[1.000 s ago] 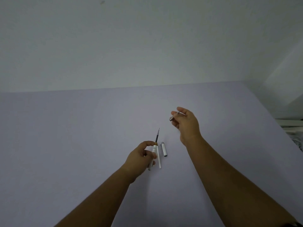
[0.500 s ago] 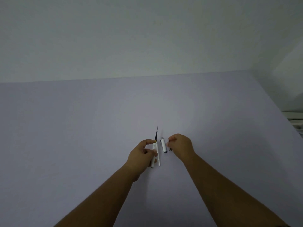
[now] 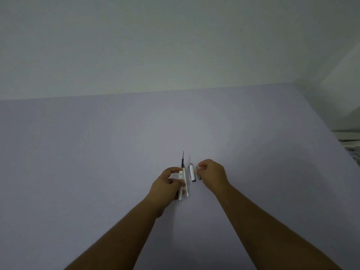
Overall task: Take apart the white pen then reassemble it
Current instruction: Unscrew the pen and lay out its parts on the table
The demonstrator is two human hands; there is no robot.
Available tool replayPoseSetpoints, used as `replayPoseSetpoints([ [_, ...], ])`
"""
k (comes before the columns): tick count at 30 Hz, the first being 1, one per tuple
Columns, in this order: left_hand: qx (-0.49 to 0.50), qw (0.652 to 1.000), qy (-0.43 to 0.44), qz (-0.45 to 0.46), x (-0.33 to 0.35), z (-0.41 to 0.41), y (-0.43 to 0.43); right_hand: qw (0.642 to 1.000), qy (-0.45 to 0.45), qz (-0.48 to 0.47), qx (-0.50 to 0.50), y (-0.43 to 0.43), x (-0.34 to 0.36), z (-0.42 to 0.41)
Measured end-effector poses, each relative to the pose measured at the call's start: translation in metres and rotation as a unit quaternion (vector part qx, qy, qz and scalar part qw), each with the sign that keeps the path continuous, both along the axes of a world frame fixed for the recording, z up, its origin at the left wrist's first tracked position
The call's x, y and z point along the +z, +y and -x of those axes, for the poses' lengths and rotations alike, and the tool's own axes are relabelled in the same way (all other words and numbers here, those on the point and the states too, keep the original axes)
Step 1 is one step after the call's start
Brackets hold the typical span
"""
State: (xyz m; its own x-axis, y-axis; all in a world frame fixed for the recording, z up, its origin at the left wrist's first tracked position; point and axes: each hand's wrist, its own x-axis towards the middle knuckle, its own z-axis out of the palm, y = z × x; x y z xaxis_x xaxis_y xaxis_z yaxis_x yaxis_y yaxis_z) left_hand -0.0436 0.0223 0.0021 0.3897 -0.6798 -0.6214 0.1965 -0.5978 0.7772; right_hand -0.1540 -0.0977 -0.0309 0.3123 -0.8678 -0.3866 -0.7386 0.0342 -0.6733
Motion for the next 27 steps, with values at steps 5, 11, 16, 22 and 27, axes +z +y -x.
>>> replayPoseSetpoints([
  [5, -0.007, 1.000, -0.006, -0.002, 0.000, 0.002, -0.001, 0.985, -0.148, -0.082, -0.041, 0.004, 0.025, -0.010],
  [11, -0.018, 1.000, 0.000, 0.012, 0.004, 0.006, -0.003, 0.970, -0.207, -0.109, -0.059, -0.004, 0.039, -0.028],
  [16, 0.010, 1.000, -0.003, 0.008, -0.003, 0.002, 0.000, 0.982, -0.154, -0.023, -0.109, -0.041, 0.035, -0.011],
  [22, 0.048, 0.998, -0.016, -0.023, -0.018, -0.002, -0.002, 0.997, 0.071, 0.006, 0.034, -0.025, 0.000, 0.009],
  [27, 0.077, 0.997, -0.013, -0.026, -0.024, -0.003, -0.009, 0.998, 0.061, 0.026, 0.010, -0.018, -0.003, 0.010],
])
